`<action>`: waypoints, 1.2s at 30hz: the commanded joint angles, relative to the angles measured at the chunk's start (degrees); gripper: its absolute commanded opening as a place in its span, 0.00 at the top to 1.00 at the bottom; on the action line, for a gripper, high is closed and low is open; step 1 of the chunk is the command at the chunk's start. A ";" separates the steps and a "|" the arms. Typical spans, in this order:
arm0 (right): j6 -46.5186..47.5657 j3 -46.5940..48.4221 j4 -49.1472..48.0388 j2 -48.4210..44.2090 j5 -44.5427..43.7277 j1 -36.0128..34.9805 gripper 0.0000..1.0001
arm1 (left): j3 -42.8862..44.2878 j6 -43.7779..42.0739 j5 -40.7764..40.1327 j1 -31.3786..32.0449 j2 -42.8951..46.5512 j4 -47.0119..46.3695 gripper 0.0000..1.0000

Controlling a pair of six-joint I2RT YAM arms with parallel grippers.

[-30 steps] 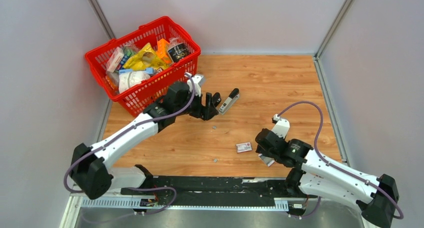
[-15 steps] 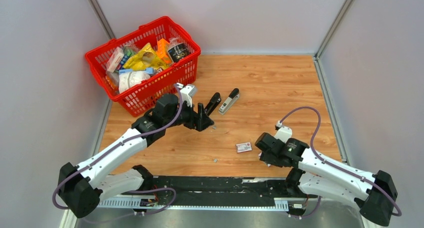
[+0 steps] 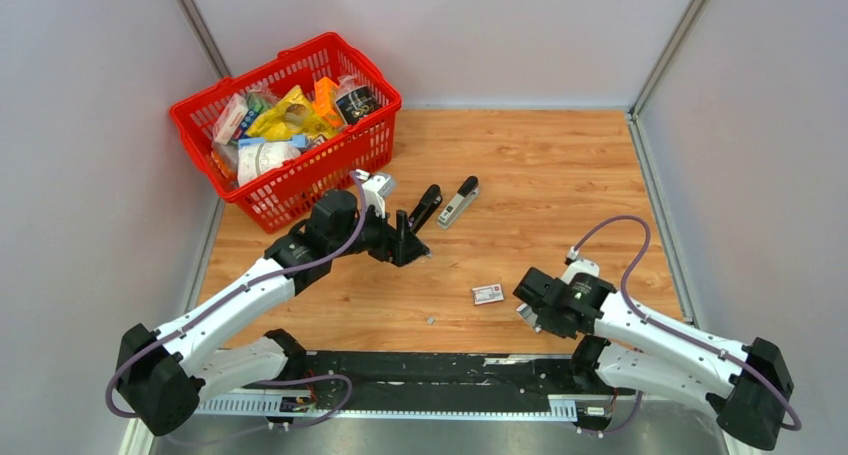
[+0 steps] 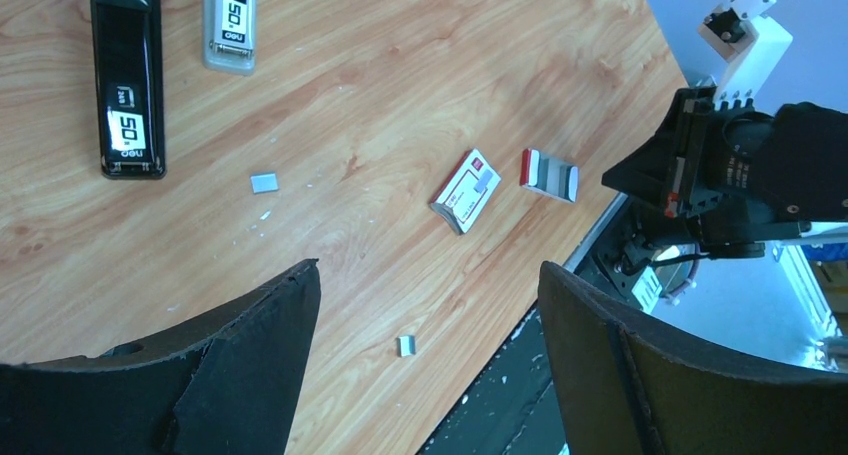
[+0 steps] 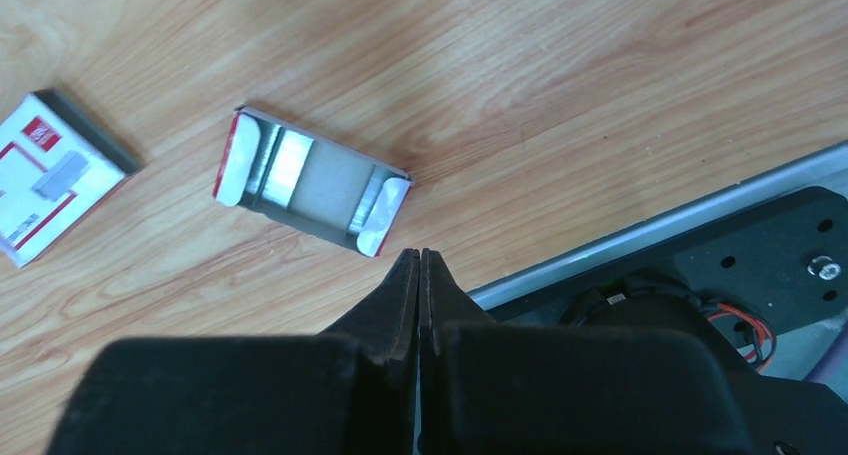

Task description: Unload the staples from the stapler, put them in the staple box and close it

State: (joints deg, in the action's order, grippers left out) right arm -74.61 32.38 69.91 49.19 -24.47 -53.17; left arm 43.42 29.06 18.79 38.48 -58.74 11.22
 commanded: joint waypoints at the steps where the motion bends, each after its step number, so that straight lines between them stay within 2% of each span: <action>1: -5.54 1.90 2.07 3.36 -3.13 0.26 1.00 | -0.44 -0.93 1.51 -0.16 1.17 -2.70 0.13; 10: -8.27 1.02 -2.75 11.63 -2.25 0.26 1.00 | -1.58 -2.51 1.17 -0.16 1.00 -2.35 0.14; 20: -9.85 -1.09 -7.59 14.70 -1.37 0.26 1.00 | -1.23 -4.36 0.20 -0.16 0.56 -1.03 0.14; 36: -9.50 0.14 -4.34 12.51 -2.16 0.26 1.00 | -1.14 -4.54 -0.06 -0.16 -0.23 -1.03 0.14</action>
State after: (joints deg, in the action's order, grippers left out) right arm -81.89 31.44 64.47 62.08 -24.95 -53.17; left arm 41.93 25.67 18.96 38.48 -58.83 10.96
